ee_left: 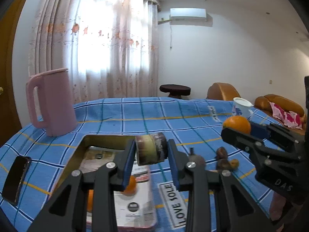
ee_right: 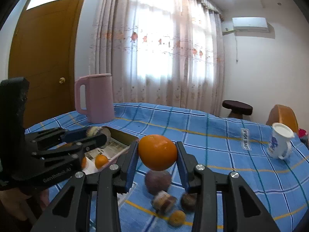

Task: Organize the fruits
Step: 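Lower the orange and cake-roll slice into the tin and open both tools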

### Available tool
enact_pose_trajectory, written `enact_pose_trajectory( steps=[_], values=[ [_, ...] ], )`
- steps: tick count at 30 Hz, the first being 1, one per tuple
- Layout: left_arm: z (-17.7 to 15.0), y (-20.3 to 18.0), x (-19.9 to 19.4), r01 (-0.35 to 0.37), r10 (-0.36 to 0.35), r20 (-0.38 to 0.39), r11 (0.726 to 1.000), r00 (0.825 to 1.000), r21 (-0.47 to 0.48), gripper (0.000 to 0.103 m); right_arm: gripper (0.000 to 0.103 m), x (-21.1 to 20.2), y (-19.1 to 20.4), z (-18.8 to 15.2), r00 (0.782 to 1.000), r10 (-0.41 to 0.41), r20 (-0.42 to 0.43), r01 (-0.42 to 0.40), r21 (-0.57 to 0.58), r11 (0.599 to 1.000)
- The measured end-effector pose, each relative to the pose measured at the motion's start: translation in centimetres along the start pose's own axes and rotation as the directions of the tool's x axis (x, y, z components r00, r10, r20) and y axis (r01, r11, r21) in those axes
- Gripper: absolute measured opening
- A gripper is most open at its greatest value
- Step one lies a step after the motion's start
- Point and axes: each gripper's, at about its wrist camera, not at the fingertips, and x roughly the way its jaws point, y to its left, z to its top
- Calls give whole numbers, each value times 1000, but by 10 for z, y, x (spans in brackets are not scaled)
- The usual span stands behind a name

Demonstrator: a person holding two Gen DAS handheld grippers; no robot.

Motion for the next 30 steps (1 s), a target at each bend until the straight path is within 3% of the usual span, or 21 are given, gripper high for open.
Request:
enact_pose_trajectory(
  steps=[13,30],
  values=[
    [-3,49,19,-55,53,-67,998,996,-35,35,40,53,44,18,990,114,-81,-117,-41,992],
    [-10,102,48,-70,49,-190,992,981,-108,35,40,117,90,0,951,184,-248,-207,-72,976]
  ],
)
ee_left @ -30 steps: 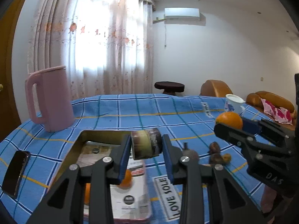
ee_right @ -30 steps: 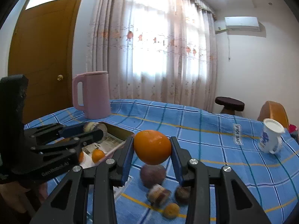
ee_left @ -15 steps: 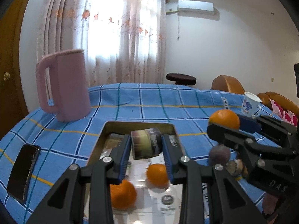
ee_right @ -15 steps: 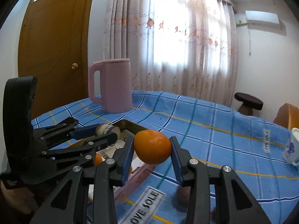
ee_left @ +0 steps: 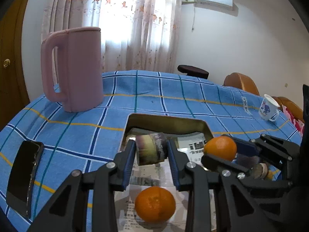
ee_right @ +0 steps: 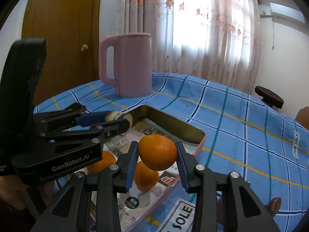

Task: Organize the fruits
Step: 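Lower the orange and cake-roll slice into the tin and open both tools, then grasp a small yellow fruit with the right tool while the left grasps another cake-roll slice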

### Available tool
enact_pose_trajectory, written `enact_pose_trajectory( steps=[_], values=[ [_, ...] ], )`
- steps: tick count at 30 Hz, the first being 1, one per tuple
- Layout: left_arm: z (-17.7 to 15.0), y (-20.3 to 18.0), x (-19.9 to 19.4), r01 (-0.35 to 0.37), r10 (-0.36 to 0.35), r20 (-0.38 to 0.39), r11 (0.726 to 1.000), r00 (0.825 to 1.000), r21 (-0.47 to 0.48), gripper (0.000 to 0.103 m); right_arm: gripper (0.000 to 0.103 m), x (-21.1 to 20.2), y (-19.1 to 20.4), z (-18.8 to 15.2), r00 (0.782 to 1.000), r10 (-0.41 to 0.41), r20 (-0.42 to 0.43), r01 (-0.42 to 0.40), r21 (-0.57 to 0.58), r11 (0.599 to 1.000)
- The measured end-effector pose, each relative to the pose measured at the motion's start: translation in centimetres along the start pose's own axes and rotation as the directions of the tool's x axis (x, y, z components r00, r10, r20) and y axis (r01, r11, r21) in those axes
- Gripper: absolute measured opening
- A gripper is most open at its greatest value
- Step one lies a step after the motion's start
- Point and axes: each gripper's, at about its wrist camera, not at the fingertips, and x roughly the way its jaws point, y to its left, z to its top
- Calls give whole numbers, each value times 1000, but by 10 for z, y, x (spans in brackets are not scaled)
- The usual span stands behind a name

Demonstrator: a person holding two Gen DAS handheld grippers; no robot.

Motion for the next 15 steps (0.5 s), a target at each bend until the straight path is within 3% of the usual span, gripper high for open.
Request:
enact_pose_trajectory(
  steps=[8,10,12,14,15],
  values=[
    [-2,8,7,-20,19,-26,1000,999,-14,36,40,13,13,-4,998,25,-50,-27,-33,999],
    [-2,9,4,-21,20,-19,1000,1000,-20,41,42,14,15,-4,997,40,-61,-42,-35,999],
    [-3,9,-2,-30,31,0,999,1000,-32,62,49,11,14,-5,999,23,-50,-24,-34,999],
    [-3,9,-9,-33,34,27,998,999,-46,72,54,3,10,-7,999,19,-36,-20,-19,1000],
    [-3,7,-14,-26,28,39,999,999,-48,73,54,-2,7,-8,999,20,-31,-20,-9,1000]
  ],
)
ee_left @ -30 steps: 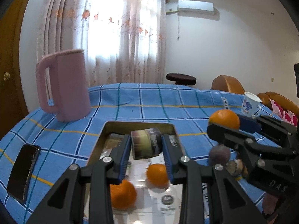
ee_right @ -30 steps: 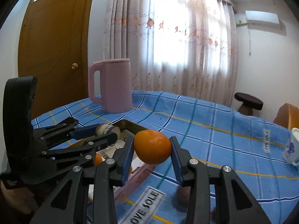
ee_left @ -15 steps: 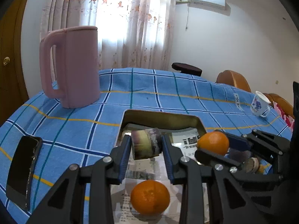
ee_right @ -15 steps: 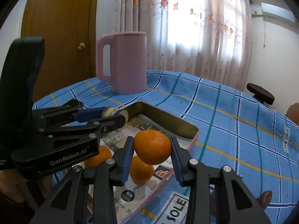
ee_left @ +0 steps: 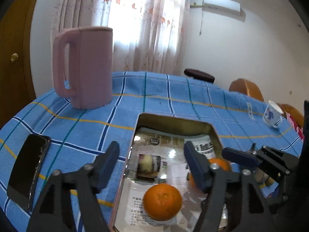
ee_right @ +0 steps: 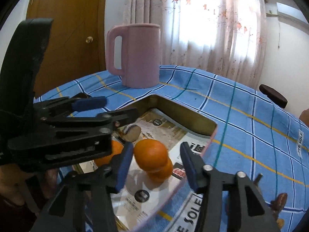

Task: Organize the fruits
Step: 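Grasp a small yellow fruit with the right tool while the left grasps another cake-roll slice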

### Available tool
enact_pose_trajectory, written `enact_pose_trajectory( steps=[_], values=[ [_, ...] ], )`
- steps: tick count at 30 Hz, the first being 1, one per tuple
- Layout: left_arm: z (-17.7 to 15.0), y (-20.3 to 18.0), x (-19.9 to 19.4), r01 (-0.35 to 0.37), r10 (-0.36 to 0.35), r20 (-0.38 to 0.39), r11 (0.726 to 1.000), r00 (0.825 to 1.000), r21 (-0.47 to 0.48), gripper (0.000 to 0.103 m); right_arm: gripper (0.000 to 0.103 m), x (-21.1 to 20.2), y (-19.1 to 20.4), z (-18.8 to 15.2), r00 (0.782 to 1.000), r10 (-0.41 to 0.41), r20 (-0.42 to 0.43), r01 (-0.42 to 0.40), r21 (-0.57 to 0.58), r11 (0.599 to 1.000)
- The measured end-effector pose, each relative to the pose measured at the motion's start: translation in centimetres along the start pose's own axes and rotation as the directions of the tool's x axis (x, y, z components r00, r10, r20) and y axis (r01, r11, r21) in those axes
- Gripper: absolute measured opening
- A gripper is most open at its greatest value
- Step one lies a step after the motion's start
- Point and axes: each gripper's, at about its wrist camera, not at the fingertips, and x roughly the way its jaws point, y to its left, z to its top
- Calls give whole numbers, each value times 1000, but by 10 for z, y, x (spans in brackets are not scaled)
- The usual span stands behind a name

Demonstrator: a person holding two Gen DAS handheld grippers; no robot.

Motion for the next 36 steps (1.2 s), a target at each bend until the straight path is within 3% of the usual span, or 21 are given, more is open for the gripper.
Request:
enact_pose_trajectory(
  steps=[4,8,14,18,23,29,36],
  values=[
    [-2,-16,-19,36,-37,39,999,999,13,75,54,-28,-15,-14,999,-43,24,42,15,999],
    [-7,-42,-30,89,-91,56,995,994,36,83,54,-68,-48,-41,990,-138,25,136,70,988],
    [-20,-100,-26,170,-173,13,977,985,125,84,54,-103,-101,-82,970,-241,-45,245,193,950],
    [-28,-128,-18,182,-180,-30,967,983,179,84,54,-101,-114,-93,972,-216,-88,231,223,947],
    [-28,-136,-15,176,-171,-43,966,984,191,85,51,-92,-116,-95,980,-159,-124,184,230,956],
    [-31,-143,-13,190,-181,-59,960,982,206,84,28,-78,-113,-99,977,-102,-186,142,222,965],
    [-37,-153,-12,223,-209,-85,948,974,226,84,28,-95,-112,-101,978,-171,-120,193,212,958]
  ],
)
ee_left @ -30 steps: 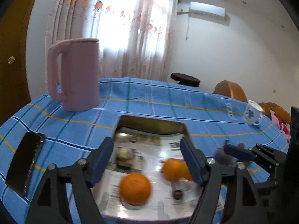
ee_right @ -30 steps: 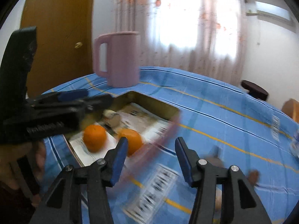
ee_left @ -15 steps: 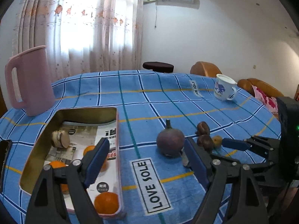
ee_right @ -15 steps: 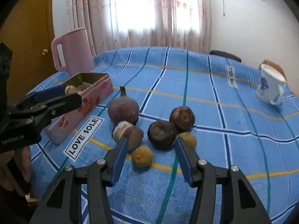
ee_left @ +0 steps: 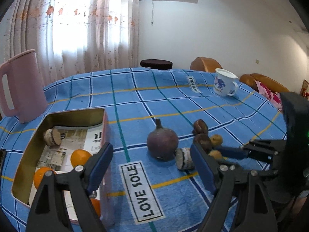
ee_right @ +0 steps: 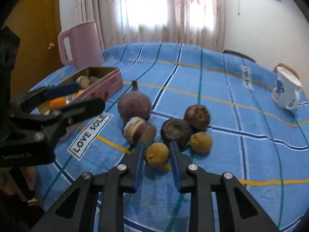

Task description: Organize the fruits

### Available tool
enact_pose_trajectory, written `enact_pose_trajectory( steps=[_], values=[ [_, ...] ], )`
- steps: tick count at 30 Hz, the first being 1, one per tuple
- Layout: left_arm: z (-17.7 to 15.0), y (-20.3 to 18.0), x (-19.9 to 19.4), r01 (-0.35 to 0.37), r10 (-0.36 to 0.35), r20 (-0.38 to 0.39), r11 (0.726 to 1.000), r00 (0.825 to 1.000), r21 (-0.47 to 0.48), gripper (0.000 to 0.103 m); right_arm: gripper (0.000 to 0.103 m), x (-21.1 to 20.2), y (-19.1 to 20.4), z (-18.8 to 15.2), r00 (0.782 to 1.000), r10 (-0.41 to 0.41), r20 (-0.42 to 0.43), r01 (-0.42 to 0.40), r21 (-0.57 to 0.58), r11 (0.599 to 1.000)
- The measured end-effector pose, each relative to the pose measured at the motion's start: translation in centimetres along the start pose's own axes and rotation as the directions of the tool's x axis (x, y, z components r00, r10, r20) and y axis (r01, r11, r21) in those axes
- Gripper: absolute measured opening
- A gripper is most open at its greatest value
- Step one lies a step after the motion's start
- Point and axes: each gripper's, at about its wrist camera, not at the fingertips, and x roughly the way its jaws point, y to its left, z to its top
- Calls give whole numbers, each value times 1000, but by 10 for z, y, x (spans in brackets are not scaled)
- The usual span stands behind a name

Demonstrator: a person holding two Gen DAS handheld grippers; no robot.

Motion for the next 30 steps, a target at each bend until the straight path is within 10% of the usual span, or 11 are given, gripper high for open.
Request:
enact_pose_trajectory(
  steps=[7,18,30],
  values=[
    [0,-22,12,40,-39,-42,999,998,35,81,28,-16,-34,11,994,-78,76,70,107,992],
    [-2,-42,52,148,-140,-232,989,963,21,33,28,-19,-39,22,979,-157,129,143,114,983],
    [-7,-42,27,129,-126,-107,991,986,27,33,28,-30,-36,18,974,-119,194,102,95,990]
  ],
)
